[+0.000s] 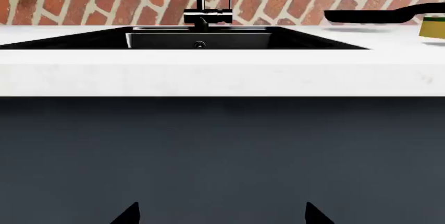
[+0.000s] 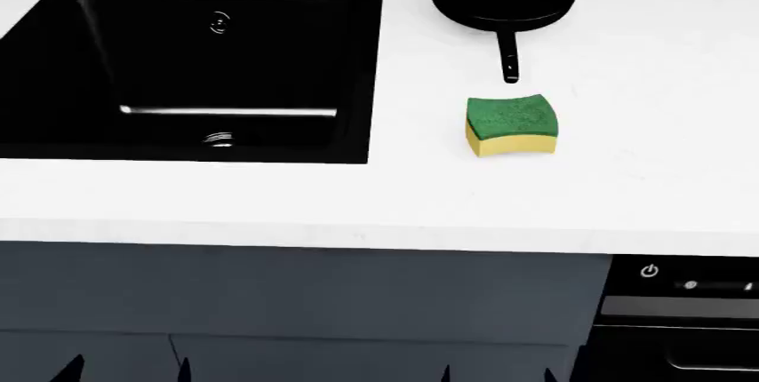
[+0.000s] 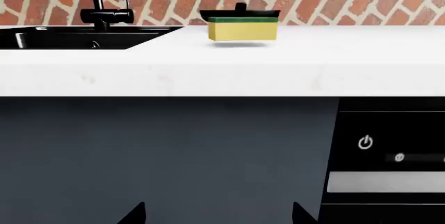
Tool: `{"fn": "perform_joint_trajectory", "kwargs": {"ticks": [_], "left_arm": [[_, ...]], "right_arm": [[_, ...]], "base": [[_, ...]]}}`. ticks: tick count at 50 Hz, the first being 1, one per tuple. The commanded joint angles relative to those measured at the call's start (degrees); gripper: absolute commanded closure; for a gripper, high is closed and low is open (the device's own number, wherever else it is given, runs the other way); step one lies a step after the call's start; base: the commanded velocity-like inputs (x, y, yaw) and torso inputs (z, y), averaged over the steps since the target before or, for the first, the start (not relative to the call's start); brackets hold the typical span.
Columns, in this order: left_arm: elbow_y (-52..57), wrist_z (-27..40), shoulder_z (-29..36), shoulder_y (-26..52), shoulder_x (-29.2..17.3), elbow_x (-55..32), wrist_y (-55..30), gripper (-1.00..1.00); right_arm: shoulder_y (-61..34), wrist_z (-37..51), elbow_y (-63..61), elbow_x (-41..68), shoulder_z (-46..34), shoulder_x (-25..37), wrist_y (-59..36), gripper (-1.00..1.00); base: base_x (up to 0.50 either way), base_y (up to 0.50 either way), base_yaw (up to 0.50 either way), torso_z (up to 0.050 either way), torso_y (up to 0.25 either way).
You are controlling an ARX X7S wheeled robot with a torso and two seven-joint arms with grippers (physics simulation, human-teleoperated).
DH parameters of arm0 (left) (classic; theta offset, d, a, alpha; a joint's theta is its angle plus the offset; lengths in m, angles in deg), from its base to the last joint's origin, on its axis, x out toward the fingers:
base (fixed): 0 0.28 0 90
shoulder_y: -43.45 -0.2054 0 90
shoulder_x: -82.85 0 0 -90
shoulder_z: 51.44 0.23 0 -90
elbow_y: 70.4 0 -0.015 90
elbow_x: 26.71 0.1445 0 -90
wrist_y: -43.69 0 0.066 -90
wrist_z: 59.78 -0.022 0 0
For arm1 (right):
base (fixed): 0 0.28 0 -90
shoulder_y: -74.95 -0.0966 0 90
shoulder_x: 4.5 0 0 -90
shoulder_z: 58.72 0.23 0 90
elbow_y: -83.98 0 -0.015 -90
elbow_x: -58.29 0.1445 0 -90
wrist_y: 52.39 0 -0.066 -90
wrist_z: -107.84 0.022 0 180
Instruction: Pick the pan and sponge and place them into the sink. Then turn on the water.
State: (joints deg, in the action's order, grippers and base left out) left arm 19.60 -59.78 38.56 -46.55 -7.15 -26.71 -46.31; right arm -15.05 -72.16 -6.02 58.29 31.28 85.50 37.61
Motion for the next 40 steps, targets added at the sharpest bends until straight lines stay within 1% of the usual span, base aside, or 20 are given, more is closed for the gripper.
{"fn": "perform_joint_trajectory", "kwargs": {"ticks": [1, 15, 30, 40], "left_arm": [[0.1, 0.7, 0.7, -0.2, -1.0, -1.4, -0.1, -1.00], [-0.8, 3.9, 4.2, 0.9, -2.7, -2.2, -0.2, -1.00], [-0.5, 5.1, 5.4, 0.4, -4.3, -3.9, -0.1, -1.00], [-0.7, 6.0, 6.2, 0.6, -4.8, -4.3, -0.1, -1.00]], "right_arm": [[0.0, 0.9, 0.0, 0.9, -1.3, 0.9, 0.0, -1.00], [-0.1, 3.0, 0.6, 2.8, -3.9, 3.2, 0.3, -1.00], [-0.2, 5.4, 0.4, 3.3, -5.0, 4.3, -0.5, -1.00], [-0.4, 6.8, 0.6, 3.4, -5.6, 4.9, -0.6, -1.00]], "base": [[0.00, 0.00, 0.00, 0.000, 0.000], [0.00, 0.00, 0.00, 0.000, 0.000], [0.00, -0.01, 0.00, 0.000, 0.000], [0.10, -0.44, 0.00, 0.000, 0.000]]}}
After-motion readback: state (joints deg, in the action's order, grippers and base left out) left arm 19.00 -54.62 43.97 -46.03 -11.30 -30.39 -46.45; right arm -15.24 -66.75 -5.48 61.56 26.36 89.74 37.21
